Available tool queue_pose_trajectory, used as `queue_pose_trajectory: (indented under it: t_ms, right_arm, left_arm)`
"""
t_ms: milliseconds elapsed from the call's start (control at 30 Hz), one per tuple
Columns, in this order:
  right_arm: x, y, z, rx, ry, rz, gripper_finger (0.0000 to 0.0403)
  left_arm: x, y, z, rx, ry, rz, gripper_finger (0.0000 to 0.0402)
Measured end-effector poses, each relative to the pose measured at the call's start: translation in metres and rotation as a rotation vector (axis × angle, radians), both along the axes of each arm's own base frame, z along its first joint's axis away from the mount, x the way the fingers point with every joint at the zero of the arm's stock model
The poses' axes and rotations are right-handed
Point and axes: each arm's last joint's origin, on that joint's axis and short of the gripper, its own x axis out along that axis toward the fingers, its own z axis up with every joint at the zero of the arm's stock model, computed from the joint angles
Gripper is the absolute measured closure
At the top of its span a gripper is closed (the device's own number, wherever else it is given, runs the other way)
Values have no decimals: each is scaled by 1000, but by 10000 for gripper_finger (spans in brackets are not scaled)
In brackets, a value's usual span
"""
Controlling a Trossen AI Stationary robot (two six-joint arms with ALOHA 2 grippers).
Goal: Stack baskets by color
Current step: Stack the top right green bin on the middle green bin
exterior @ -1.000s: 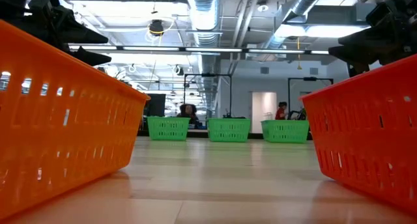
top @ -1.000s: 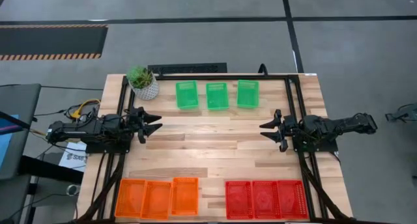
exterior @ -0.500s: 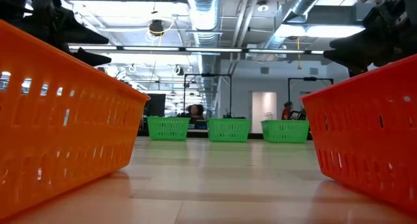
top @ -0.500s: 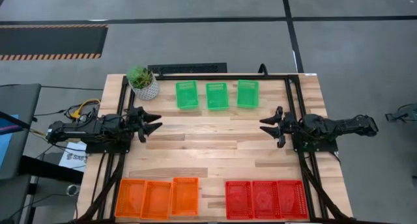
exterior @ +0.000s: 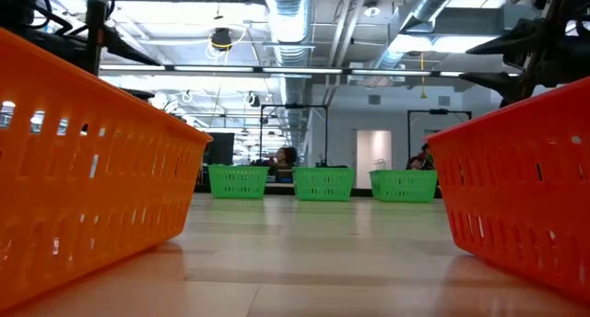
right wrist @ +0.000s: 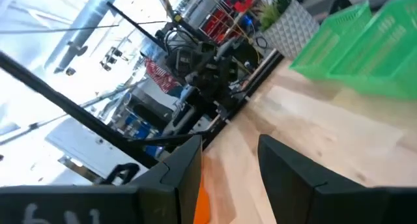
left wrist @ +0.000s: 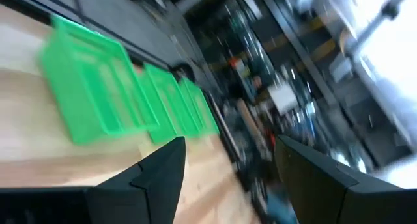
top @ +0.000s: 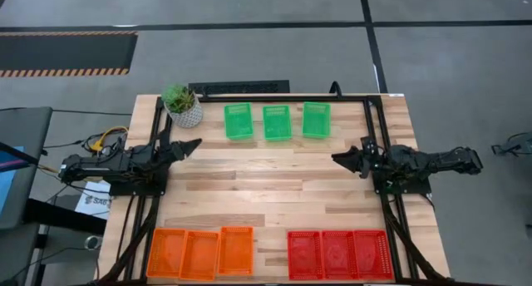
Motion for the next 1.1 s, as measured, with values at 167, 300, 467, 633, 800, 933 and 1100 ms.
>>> queue_pose_trajectory:
  t_ms: [167, 300, 467, 633, 800, 933, 1100]
  right_arm:
    - [0, 0, 0, 75, -12, 5, 228]
    - [-1, 0, 8, 167, -101, 20, 228]
    - [-6, -1, 32, 170, -234, 25, 228]
    - [-5, -5, 79, 78, -177, -56, 233]
    - [8, -16, 135, 49, 85, -226, 250]
    - [23, -30, 167, 142, 406, -394, 266]
    - [48, -53, 190, 74, 751, -499, 270]
  left_arm:
    - [-2, 2, 0, -110, -87, 96, 178]
    - [0, 0, 7, -180, -191, -16, 178]
    - [0, -3, 32, -142, -419, -155, 178]
    - [-1, -3, 72, -40, -477, -149, 178]
    - [15, -3, 124, 29, -234, -132, 178]
    - [33, 0, 158, -38, 111, -98, 178]
    - [52, 16, 179, -191, 474, 0, 178]
